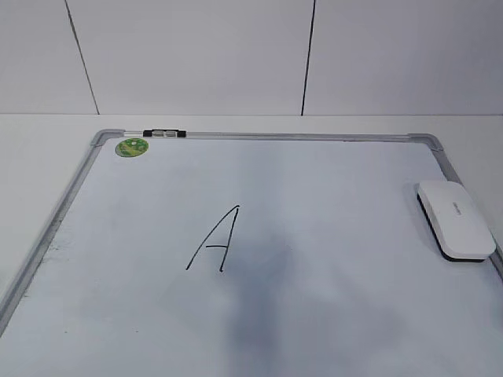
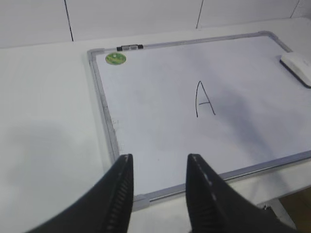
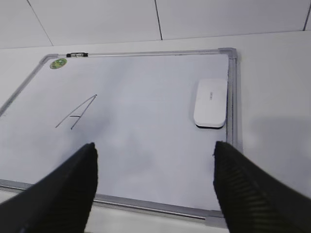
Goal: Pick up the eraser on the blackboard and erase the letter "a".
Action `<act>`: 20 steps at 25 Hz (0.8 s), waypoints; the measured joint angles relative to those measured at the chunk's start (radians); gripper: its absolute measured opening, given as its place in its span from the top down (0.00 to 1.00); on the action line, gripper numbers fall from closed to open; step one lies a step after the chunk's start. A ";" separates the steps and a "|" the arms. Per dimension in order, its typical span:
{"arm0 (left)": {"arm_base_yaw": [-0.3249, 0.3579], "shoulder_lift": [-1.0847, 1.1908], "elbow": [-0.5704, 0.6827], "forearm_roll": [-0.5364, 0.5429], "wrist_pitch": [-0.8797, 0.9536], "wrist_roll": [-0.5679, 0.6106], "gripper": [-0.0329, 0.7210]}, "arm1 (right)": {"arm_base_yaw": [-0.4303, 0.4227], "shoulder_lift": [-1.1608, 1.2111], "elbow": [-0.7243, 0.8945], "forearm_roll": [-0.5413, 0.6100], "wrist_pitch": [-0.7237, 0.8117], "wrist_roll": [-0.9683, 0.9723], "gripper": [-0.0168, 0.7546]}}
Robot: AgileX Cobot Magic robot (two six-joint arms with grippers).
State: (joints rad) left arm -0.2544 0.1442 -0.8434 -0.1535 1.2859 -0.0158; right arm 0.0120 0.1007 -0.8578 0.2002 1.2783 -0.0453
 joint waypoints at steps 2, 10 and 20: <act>0.000 -0.012 0.049 0.000 0.000 0.016 0.60 | 0.000 -0.031 0.041 -0.022 0.000 0.000 0.21; 0.000 -0.053 0.201 0.000 0.000 0.036 0.60 | 0.000 -0.090 0.228 -0.055 0.000 -0.001 0.21; 0.000 -0.055 0.286 0.036 -0.038 0.044 0.62 | 0.000 -0.118 0.308 -0.143 0.000 -0.001 0.21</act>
State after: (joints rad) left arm -0.2544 0.0890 -0.5575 -0.1171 1.2482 0.0278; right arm 0.0120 -0.0175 -0.5500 0.0572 1.2783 -0.0460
